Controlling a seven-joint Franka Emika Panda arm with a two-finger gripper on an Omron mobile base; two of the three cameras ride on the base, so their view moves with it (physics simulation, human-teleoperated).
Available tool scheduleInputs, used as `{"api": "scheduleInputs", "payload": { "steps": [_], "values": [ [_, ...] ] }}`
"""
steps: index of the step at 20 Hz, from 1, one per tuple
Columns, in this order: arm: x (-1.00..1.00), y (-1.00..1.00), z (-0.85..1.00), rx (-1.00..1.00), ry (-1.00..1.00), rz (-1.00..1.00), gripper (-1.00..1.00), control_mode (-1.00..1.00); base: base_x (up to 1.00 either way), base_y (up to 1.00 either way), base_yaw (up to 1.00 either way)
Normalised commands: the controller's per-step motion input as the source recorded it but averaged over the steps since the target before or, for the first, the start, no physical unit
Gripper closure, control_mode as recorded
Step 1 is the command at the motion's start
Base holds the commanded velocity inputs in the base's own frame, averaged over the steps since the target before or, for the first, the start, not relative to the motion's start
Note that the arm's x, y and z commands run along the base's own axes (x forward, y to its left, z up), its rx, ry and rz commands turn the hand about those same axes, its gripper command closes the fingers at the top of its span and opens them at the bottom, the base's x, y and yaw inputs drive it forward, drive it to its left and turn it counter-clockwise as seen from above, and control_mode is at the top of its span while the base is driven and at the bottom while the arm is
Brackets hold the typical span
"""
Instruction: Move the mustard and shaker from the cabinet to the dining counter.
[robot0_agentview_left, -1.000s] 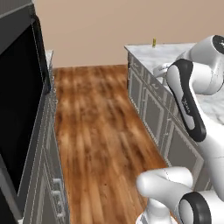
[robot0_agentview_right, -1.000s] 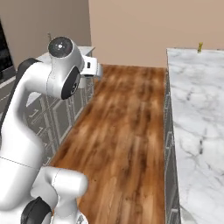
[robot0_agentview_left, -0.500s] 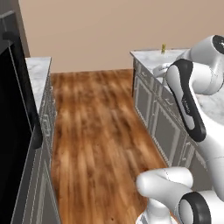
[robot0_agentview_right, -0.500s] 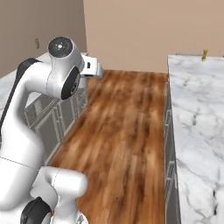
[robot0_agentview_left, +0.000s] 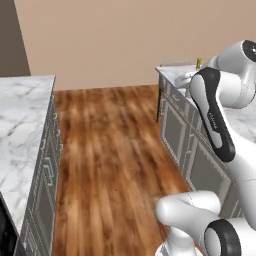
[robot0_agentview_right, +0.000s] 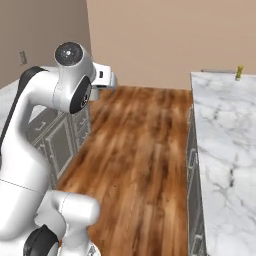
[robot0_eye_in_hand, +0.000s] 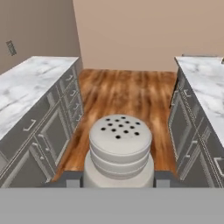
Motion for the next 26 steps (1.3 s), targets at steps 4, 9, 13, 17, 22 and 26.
{"api": "scheduleInputs", "payload": {
  "steps": [4, 9, 13, 17, 22, 26],
  "values": [
    [0.00, 0.00, 0.00, 0.00, 0.00, 0.00, 1.00, 1.00, 1.00, 0.05, -0.07],
    [0.00, 0.00, 0.00, 0.00, 0.00, 0.00, 1.00, 1.00, 1.00, 0.05, -0.06],
    [0.00, 0.00, 0.00, 0.00, 0.00, 0.00, 1.00, 1.00, 1.00, 0.01, 0.00],
    [0.00, 0.00, 0.00, 0.00, 0.00, 0.00, 1.00, 1.00, 1.00, 0.00, 0.00],
    [0.00, 0.00, 0.00, 0.00, 0.00, 0.00, 1.00, 1.00, 1.00, 0.00, 0.00],
    [0.00, 0.00, 0.00, 0.00, 0.00, 0.00, 1.00, 1.00, 1.00, 0.00, 0.00]
  ]
}}
